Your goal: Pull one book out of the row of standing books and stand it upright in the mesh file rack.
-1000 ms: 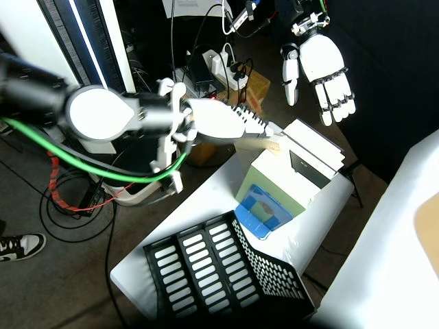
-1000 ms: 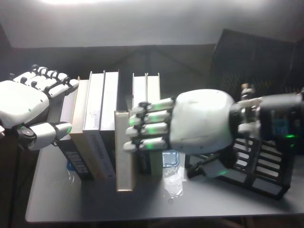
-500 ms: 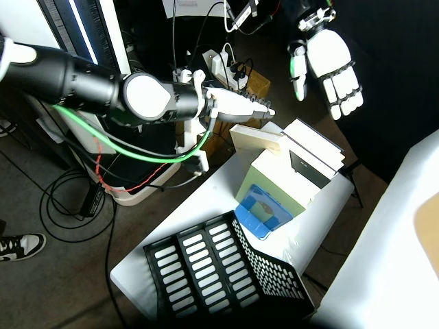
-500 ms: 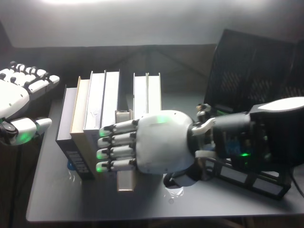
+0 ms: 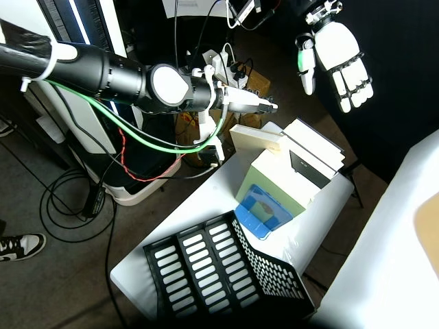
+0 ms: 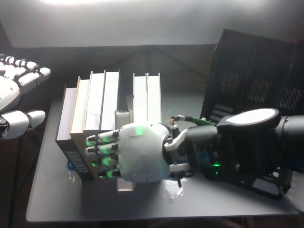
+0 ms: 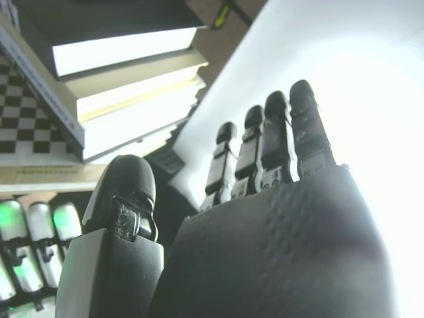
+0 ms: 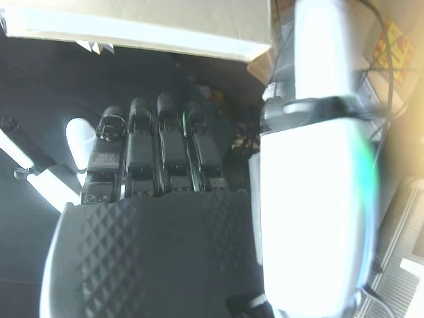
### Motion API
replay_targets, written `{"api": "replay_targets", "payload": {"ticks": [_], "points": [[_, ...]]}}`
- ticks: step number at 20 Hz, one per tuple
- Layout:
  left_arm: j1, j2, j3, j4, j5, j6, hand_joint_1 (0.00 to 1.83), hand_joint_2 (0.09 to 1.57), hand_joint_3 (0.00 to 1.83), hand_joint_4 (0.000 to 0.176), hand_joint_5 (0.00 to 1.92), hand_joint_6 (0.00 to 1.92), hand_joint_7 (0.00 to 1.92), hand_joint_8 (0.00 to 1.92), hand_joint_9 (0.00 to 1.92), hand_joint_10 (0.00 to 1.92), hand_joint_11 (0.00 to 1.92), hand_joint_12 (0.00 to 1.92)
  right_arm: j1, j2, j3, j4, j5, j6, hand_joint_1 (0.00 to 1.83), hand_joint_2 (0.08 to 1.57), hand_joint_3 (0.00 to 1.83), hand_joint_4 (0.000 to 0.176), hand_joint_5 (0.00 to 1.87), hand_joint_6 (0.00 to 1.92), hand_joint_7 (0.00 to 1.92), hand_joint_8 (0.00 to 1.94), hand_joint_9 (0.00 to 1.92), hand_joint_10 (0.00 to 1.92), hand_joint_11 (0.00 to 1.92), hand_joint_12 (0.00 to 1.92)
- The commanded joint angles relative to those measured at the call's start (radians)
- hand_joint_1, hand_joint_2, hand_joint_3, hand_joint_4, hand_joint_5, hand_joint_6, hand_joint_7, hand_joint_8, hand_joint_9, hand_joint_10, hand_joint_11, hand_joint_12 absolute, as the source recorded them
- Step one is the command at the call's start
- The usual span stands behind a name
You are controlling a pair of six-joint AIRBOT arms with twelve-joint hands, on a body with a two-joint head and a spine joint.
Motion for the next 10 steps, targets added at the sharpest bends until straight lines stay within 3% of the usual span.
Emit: {"api": "replay_targets", "payload": {"ticks": [1, 2, 3, 4, 5, 6, 7, 10], "points": [[-0.003, 0.015, 0.003, 0.000, -0.122, 0.004, 0.18, 1.43, 0.00, 0.070, 0.00, 0.00, 0.00, 0.00, 0.00, 0.00, 0.00, 0.00, 0.012, -0.003, 0.002, 0.004, 0.045, -0.006, 1.11, 1.08, 0.00, 0.015, 0.60, 0.01, 0.37, 0.00, 0.17, 0.11, 0.00, 0.45], [-0.003, 0.015, 0.003, 0.000, -0.123, 0.004, 0.12, 1.43, 0.00, 0.081, 0.00, 0.00, 0.00, 0.00, 0.00, 0.00, 0.00, 0.00, 0.012, -0.010, 0.009, -0.001, 0.038, -0.006, 0.93, 1.05, 0.00, 0.020, 0.49, 0.00, 0.27, 0.00, 0.09, 0.05, 0.00, 0.09], [-0.003, 0.015, 0.003, 0.000, -0.125, 0.004, 0.11, 1.44, 0.00, 0.079, 0.00, 0.00, 0.00, 0.00, 0.00, 0.00, 0.00, 0.00, 0.011, -0.016, 0.014, -0.004, 0.032, -0.006, 0.70, 1.19, 0.08, 0.000, 0.33, 0.06, 0.24, 0.03, 0.16, 0.03, 0.00, 0.75], [-0.003, 0.015, 0.002, 0.000, -0.127, 0.003, 0.09, 1.44, 0.00, 0.078, 0.00, 0.00, 0.00, 0.00, 0.00, 0.00, 0.00, 0.00, 0.008, -0.021, 0.021, -0.006, 0.025, -0.006, 0.96, 1.19, 0.06, 0.000, 0.49, 0.11, 0.39, 0.04, 0.24, 0.05, 0.00, 1.19], [-0.003, 0.015, 0.002, 0.000, -0.130, 0.003, 0.08, 1.44, 0.00, 0.083, 0.00, 0.00, 0.00, 0.00, 0.00, 0.00, 0.00, 0.00, 0.005, -0.026, 0.026, -0.009, 0.021, -0.006, 0.84, 1.27, 0.06, 0.000, 0.23, 0.02, 0.08, 0.01, 0.05, 0.01, 0.00, 0.24], [-0.003, 0.015, 0.002, 0.000, -0.131, 0.003, 0.10, 1.44, 0.00, 0.075, 0.00, 0.00, 0.00, 0.00, 0.00, 0.00, 0.00, 0.00, 0.003, -0.030, 0.032, -0.010, 0.016, -0.006, 1.10, 1.34, 0.08, 0.015, 0.16, 0.01, 0.03, 0.01, 0.01, 0.00, 0.00, 0.05], [-0.003, 0.015, 0.002, 0.000, -0.131, 0.003, 0.12, 1.44, 0.00, 0.062, 0.00, 0.00, 0.00, 0.00, 0.00, 0.00, 0.00, 0.00, 0.000, -0.035, 0.039, -0.010, 0.012, -0.006, 1.17, 1.35, 0.09, 0.020, 0.16, 0.01, 0.02, 0.01, 0.00, 0.00, 0.00, 0.01], [-0.003, 0.013, 0.002, 0.005, -0.133, 0.003, 0.09, 1.45, 0.00, 0.061, 0.00, 0.00, 0.00, 0.00, 0.00, 0.00, 0.00, 0.00, -0.006, -0.048, 0.054, -0.021, -0.002, -0.006, 1.19, 1.35, 0.09, 0.021, 0.15, 0.01, 0.02, 0.00, 0.00, 0.00, 0.00, 0.00]]}}
